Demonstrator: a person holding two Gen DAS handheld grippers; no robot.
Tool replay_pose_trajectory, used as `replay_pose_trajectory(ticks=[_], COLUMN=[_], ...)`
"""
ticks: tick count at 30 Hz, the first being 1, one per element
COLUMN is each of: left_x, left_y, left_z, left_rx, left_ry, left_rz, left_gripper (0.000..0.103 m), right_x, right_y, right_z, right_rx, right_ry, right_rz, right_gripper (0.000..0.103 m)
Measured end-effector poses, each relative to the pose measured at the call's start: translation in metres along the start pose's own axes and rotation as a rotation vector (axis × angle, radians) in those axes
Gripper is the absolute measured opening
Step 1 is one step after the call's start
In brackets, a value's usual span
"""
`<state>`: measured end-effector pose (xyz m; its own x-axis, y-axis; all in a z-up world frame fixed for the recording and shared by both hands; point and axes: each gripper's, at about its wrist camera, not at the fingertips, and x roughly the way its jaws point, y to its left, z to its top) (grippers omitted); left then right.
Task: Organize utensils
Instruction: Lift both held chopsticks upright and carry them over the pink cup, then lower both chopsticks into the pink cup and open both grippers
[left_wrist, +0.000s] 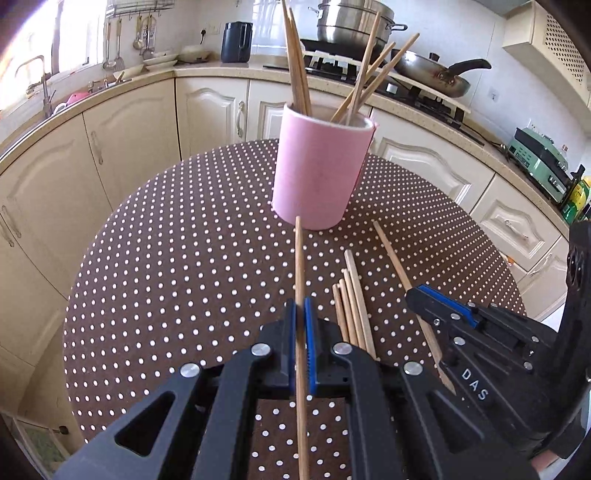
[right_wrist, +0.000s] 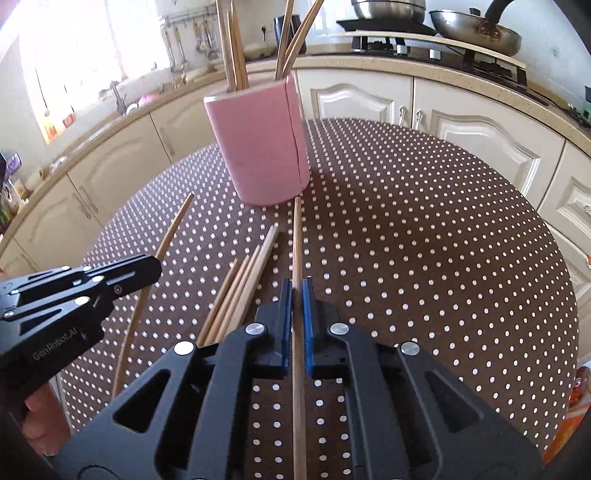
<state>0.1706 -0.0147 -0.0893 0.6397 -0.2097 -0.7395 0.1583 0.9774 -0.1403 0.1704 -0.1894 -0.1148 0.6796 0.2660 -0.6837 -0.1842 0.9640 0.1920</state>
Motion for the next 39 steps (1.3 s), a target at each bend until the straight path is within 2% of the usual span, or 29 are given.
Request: replay_pose_trajectory(ticks=[7,18,33,39], left_x=[-0.016,-0.045,-0.075,-0.091], left_y=[-0.002,-0.008,-0.011,-0.017], left_z=[0.013,0.039,0.073,0.092], left_rx=[0.004,0.012,-0.001,0.02], left_ry=[-0.063,-0.166,-0.258,-0.324], left_rz=[-0.009,-0.015,0.011,0.03], left_gripper=[0.006,0.006,0.006,0.006], right_x=[-0.031,-0.076,-0.106,-0.115], right_y=[-0.005,0.003,0.011,0.018], right_z=[0.019,0.046,0.071,0.085], right_rx=[0.021,0.01,0.016,0.01], right_ry=[-0.134,-0.278,-0.389,-0.43], right_rz=[0.023,0.018,0.006,0.006], right_gripper=[0.006,0.006,0.006,0.006])
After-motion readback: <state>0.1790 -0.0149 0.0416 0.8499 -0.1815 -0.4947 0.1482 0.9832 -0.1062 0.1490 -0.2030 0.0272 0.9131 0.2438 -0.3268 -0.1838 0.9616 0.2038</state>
